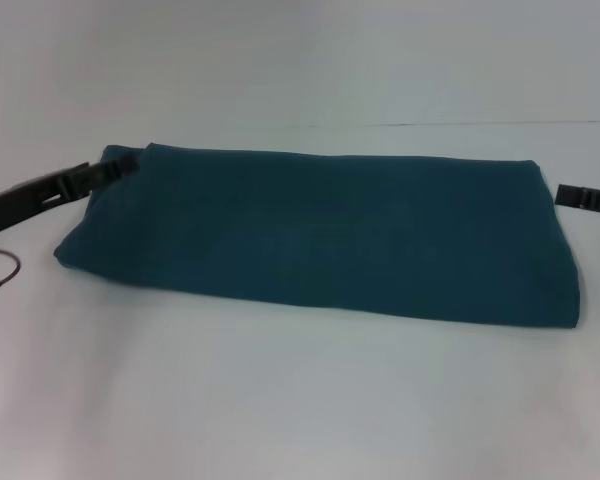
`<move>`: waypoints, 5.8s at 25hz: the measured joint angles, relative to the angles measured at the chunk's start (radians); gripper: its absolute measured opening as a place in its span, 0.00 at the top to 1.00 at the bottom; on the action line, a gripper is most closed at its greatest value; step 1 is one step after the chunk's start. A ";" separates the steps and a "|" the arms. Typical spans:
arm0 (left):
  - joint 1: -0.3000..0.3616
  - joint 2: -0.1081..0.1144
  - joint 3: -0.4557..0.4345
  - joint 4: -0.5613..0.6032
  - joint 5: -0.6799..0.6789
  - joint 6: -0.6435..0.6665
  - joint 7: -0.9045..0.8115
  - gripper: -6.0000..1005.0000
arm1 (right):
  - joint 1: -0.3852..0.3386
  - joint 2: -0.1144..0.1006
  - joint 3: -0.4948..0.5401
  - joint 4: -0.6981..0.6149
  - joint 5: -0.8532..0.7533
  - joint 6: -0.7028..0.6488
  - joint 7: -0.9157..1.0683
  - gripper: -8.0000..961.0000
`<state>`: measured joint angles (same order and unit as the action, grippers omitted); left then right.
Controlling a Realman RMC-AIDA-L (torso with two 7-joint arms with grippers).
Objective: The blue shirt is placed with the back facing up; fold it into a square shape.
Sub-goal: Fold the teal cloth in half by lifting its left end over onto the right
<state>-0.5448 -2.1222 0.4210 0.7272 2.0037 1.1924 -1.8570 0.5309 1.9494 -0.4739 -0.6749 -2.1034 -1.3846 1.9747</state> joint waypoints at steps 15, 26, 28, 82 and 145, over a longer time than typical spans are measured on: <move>0.082 -0.013 -0.001 0.027 0.089 -0.065 0.053 0.11 | -0.056 -0.041 0.004 0.005 -0.027 -0.125 0.109 0.17; 0.083 -0.021 0.053 0.017 0.123 -0.144 0.065 0.11 | -0.054 -0.031 -0.001 0.007 -0.027 -0.113 0.122 0.17; 0.083 -0.022 0.061 0.017 0.129 -0.146 0.066 0.11 | -0.053 -0.031 -0.001 0.008 -0.027 -0.112 0.122 0.17; 0.074 -0.032 0.115 0.028 0.160 -0.223 0.055 0.98 | -0.017 0.045 -0.018 0.039 -0.197 0.069 0.118 0.18; 0.110 -0.038 0.108 0.067 0.154 -0.117 0.028 0.98 | -0.045 -0.002 -0.006 0.055 -0.134 0.110 0.091 0.98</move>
<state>-0.4343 -2.1605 0.5292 0.7941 2.1575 1.0754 -1.8291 0.4858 1.9473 -0.4802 -0.6204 -2.2376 -1.2742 2.0658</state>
